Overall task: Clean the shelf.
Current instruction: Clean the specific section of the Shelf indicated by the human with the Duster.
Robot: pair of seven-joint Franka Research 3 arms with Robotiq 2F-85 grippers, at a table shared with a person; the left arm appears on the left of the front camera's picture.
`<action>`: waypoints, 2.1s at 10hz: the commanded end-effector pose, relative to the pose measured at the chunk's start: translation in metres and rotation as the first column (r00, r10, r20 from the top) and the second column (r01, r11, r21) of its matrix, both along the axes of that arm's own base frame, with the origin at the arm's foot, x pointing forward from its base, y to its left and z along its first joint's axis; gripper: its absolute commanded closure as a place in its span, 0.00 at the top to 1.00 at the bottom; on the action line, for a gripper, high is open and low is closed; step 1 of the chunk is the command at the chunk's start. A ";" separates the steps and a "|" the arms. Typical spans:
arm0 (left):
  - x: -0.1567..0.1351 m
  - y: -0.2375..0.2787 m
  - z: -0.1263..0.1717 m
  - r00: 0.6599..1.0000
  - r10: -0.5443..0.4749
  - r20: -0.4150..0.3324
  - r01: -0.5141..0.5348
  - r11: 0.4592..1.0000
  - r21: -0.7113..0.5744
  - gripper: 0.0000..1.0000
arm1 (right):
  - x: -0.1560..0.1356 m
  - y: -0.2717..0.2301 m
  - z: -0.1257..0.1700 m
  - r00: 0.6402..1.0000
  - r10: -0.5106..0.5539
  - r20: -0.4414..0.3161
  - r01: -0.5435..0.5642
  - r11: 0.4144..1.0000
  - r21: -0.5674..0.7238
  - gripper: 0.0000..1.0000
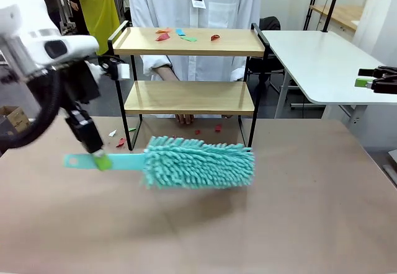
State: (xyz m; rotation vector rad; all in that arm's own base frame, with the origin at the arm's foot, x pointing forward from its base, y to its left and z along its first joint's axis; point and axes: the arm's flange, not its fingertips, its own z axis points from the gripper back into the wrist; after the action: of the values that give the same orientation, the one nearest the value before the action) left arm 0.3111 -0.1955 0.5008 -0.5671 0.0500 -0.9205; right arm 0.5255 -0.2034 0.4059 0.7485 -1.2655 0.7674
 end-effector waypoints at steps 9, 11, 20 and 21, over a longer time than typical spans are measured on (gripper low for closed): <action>-0.006 -0.062 -0.034 0.914 0.399 0.066 -0.396 0.916 -0.059 0.13 | 0.001 0.002 0.003 1.000 0.001 0.005 -0.001 1.000 -0.004 1.00; -0.003 -0.073 -0.038 0.861 0.497 0.103 -0.494 0.868 -0.058 0.13 | 0.001 0.002 0.003 1.000 0.001 0.005 -0.001 1.000 -0.004 1.00; 0.058 -0.162 -0.092 0.760 0.636 0.135 -0.627 0.772 -0.105 0.13 | 0.001 0.002 0.003 1.000 0.001 0.005 -0.001 1.000 -0.004 1.00; 0.063 -0.172 -0.098 0.748 0.650 0.131 -0.640 0.760 -0.114 0.13 | 0.001 0.002 0.003 1.000 0.001 0.005 -0.001 1.000 -0.004 1.00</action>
State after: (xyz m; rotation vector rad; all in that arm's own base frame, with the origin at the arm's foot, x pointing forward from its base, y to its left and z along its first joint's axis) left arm 0.3672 -0.3563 0.4026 -0.5076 -0.2930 -0.3035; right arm 0.5255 -0.2035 0.4060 0.7483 -1.2658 0.7675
